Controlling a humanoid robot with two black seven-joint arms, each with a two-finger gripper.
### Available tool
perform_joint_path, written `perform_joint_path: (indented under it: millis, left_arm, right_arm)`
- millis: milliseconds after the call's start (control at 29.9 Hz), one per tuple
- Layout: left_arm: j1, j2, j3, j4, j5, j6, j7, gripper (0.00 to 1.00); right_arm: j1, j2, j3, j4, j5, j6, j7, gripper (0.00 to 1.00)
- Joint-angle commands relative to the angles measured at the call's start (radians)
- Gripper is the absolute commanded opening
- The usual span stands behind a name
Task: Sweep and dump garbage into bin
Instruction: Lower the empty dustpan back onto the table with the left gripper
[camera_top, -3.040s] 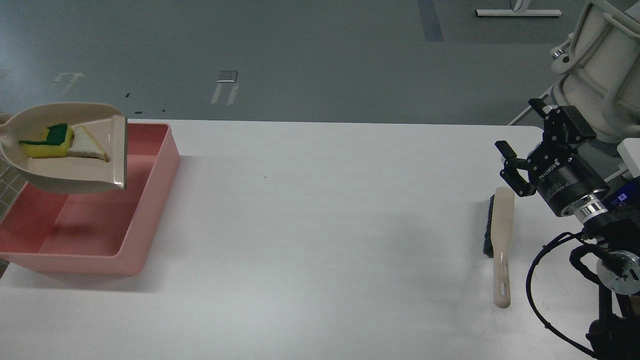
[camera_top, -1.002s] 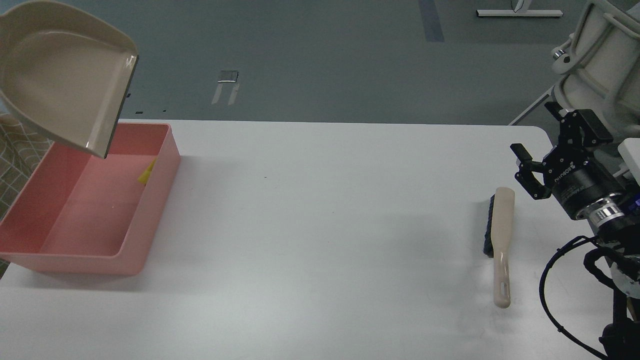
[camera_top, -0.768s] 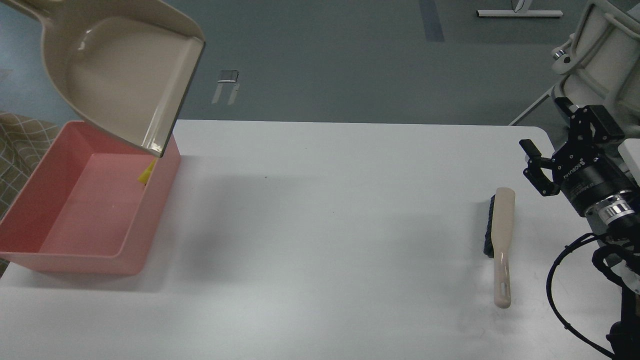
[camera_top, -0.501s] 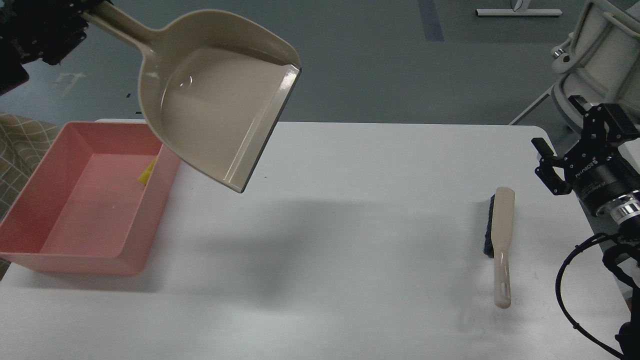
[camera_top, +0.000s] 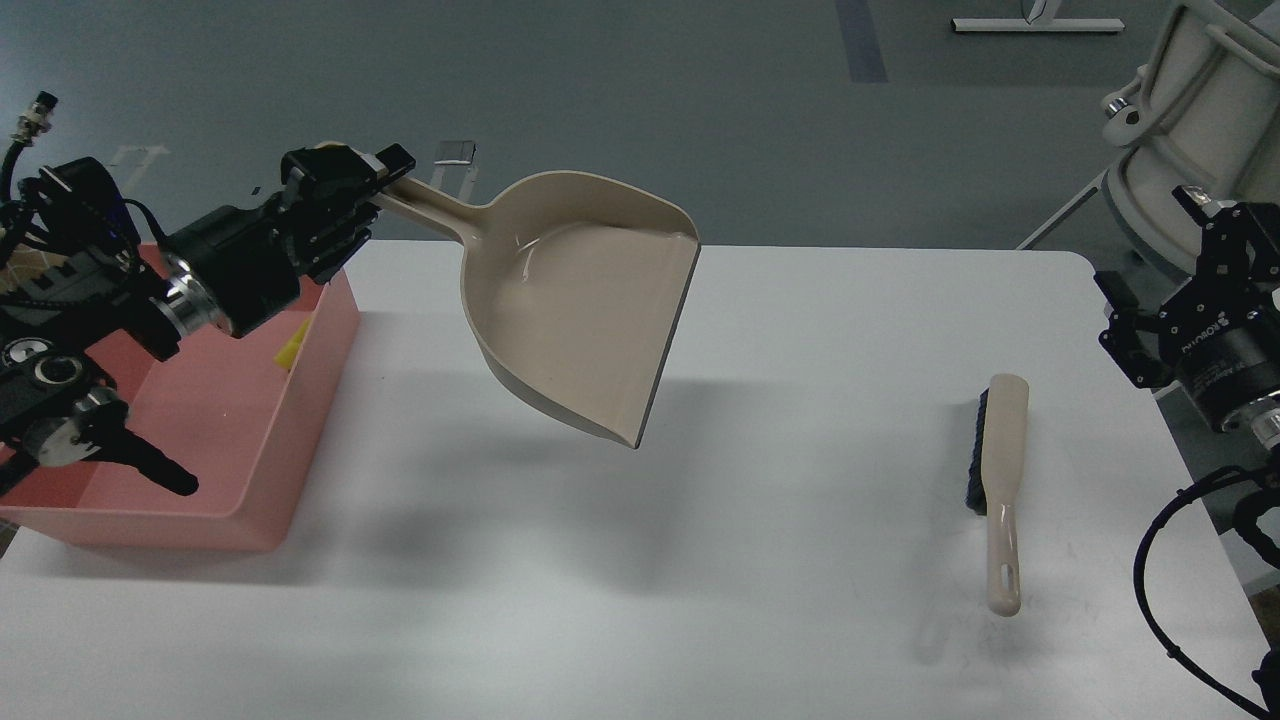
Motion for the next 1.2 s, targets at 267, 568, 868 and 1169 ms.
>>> perform_joint_path:
  millis: [267, 568, 868, 1169]
  left_arm:
    - [0.049, -0.136, 0.034, 0.040, 0.000, 0.030, 0.068, 0.01]
    - [0.100, -0.231, 0.018, 0.098, -0.001, 0.107, 0.059, 0.01]
    - [0.117, -0.289, 0.019, 0.184, 0.000, 0.143, 0.059, 0.01]
    - [0.166, -0.334, 0.027, 0.185, 0.011, 0.207, 0.057, 0.01]
  right_arm:
    - [0.194, -0.020, 0.086, -0.140, 0.032, -0.018, 0.034, 1.00]
    - [0.306, -0.016, 0.061, -0.231, 0.046, -0.015, 0.082, 1.00]
    - [0.423, -0.014, -0.041, -0.357, 0.047, -0.013, 0.097, 1.00]
    - [0.422, -0.022, -0.053, -0.358, 0.047, -0.013, 0.097, 1.00]
